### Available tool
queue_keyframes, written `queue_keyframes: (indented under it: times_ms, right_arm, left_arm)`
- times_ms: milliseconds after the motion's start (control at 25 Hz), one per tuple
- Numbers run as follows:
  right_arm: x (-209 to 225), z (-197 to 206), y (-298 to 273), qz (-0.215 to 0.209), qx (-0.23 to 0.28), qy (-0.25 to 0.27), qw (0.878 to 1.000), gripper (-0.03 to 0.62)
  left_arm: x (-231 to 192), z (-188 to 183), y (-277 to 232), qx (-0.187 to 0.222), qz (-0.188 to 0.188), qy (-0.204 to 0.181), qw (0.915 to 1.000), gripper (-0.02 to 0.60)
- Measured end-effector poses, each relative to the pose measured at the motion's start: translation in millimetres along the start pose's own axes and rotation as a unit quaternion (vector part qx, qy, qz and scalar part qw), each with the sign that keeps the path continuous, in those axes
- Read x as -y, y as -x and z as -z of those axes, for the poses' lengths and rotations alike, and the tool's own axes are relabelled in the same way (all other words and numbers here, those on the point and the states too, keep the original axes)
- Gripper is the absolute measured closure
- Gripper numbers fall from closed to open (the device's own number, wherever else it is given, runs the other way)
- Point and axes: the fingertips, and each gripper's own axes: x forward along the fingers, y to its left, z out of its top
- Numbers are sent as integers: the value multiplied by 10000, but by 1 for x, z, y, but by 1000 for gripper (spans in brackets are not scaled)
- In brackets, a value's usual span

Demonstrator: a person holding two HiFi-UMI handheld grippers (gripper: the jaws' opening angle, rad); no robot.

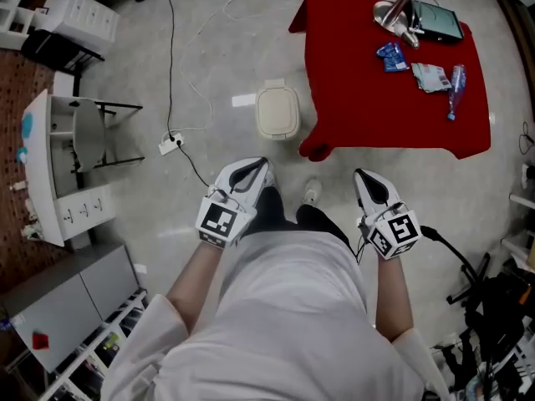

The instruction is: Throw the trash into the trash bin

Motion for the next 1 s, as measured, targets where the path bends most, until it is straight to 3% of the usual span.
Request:
queue_keyframes:
  times_ms: [240, 520, 1000]
  right_arm:
    - [1, 14, -30, 182, -123, -88, 9997, 594]
    - [7, 38, -67, 300, -250, -210, 9990, 594]
    - [19, 119, -124, 300, -662, -476, 9962, 594]
  left_arm:
    - [-29, 25, -15, -122, 195, 82, 9997, 578]
    - [-52, 81, -51, -397, 379, 257, 9982, 578]
    - [-79, 189, -119, -791, 463, 556, 9942, 578]
